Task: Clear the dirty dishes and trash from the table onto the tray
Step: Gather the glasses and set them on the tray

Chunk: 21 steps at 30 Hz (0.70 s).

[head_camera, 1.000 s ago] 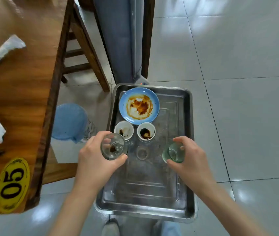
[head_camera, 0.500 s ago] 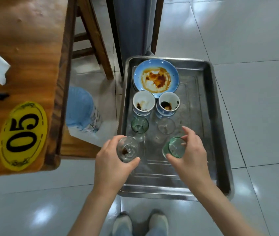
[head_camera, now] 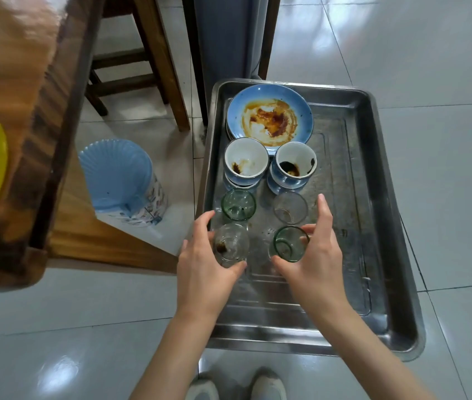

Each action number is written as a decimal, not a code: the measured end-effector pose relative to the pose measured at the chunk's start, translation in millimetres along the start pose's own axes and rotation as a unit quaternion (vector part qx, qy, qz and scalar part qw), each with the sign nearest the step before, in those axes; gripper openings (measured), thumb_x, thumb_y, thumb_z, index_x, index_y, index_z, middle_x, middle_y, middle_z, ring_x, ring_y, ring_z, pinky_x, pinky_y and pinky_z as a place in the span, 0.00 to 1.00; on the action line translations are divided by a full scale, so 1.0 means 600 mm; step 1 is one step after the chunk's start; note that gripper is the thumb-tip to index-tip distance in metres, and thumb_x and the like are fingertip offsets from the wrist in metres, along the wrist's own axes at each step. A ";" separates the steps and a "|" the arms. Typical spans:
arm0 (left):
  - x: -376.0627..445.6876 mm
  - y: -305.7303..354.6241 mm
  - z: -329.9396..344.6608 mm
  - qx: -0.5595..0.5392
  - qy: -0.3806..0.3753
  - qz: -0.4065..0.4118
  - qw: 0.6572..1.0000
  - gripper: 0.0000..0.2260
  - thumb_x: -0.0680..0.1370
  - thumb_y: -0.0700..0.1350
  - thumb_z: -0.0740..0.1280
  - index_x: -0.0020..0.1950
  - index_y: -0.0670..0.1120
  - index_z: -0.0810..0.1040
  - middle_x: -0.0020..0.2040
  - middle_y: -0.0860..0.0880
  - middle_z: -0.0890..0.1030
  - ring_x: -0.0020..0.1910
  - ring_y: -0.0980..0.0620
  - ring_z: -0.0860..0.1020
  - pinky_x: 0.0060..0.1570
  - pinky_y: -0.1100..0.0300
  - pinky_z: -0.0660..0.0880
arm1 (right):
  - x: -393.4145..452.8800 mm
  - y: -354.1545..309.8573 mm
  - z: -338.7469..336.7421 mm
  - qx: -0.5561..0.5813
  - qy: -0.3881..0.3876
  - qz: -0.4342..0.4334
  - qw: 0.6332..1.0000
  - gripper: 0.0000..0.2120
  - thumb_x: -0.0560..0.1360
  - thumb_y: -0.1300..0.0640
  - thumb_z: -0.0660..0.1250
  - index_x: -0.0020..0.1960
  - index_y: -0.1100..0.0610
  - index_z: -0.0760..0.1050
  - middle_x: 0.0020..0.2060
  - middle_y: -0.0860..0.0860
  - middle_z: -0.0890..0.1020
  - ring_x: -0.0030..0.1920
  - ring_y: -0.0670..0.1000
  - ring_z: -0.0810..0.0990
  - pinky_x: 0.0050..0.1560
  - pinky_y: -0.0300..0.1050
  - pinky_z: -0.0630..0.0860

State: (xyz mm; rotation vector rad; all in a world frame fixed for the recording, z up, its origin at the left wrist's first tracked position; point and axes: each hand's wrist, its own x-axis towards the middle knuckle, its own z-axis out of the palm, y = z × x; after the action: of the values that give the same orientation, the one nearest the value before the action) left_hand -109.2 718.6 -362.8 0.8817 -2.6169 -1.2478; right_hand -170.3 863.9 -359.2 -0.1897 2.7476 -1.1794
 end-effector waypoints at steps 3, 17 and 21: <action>0.003 0.006 0.004 -0.004 0.001 0.002 1.000 0.41 0.60 0.46 0.81 0.67 0.57 0.62 0.51 0.54 0.79 0.54 0.51 0.76 0.61 0.48 0.71 | 0.003 0.003 0.002 0.005 0.006 -0.004 1.000 0.56 0.62 0.61 0.79 0.76 0.47 0.44 0.49 0.48 0.72 0.46 0.37 0.67 0.46 0.18 0.63; -0.010 0.018 -0.015 0.060 -0.013 0.033 0.998 0.49 0.61 0.49 0.80 0.74 0.57 0.52 0.66 0.52 0.68 0.66 0.53 0.65 0.62 0.62 0.61 | -0.009 -0.004 -0.023 -0.029 -0.047 0.021 0.998 0.62 0.58 0.56 0.81 0.76 0.45 0.40 0.63 0.51 0.68 0.62 0.46 0.67 0.55 0.37 0.64; -0.021 0.044 -0.059 0.103 -0.015 0.051 0.993 0.51 0.61 0.53 0.79 0.75 0.57 0.49 0.70 0.53 0.64 0.68 0.55 0.61 0.63 0.64 0.57 | -0.016 -0.033 -0.073 -0.092 -0.075 0.002 0.993 0.59 0.59 0.51 0.81 0.76 0.50 0.43 0.69 0.50 0.63 0.70 0.50 0.60 0.65 0.40 0.60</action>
State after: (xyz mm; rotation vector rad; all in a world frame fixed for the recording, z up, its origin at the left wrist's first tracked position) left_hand -99.3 714.8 -318.3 0.7507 -2.8127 -0.9882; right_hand -168.0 883.4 -314.1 -0.2797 2.7188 -0.8710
